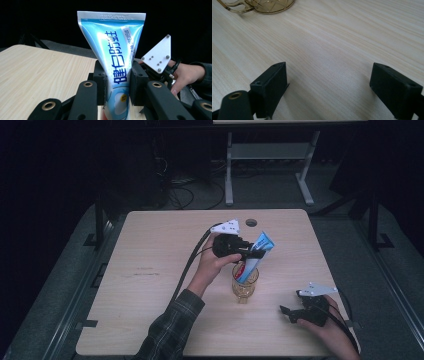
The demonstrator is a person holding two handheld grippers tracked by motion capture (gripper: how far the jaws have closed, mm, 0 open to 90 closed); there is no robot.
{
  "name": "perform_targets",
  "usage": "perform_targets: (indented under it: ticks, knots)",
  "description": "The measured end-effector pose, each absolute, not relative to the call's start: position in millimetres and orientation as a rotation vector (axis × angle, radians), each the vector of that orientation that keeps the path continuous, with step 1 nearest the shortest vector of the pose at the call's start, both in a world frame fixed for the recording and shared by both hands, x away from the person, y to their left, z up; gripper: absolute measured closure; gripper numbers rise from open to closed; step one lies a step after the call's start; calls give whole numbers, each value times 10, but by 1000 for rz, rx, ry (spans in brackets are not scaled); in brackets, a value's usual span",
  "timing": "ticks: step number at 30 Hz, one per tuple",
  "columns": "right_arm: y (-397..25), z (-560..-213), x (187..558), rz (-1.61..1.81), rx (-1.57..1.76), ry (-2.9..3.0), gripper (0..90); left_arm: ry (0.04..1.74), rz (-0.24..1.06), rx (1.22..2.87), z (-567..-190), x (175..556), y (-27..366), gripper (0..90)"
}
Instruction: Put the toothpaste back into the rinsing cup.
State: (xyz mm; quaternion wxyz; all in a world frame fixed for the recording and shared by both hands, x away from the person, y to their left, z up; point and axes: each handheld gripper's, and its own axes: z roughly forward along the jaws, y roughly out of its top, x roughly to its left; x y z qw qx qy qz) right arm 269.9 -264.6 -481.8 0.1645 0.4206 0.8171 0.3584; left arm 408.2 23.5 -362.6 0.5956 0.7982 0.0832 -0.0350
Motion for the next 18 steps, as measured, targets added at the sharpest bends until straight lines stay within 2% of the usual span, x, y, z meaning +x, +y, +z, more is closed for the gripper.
perform_targets:
  ticks: [18]
  knots:
    - [-2647,-4819,2701,1023,1194,2329,135,200,-91,1887,-3789,4037,207,712]
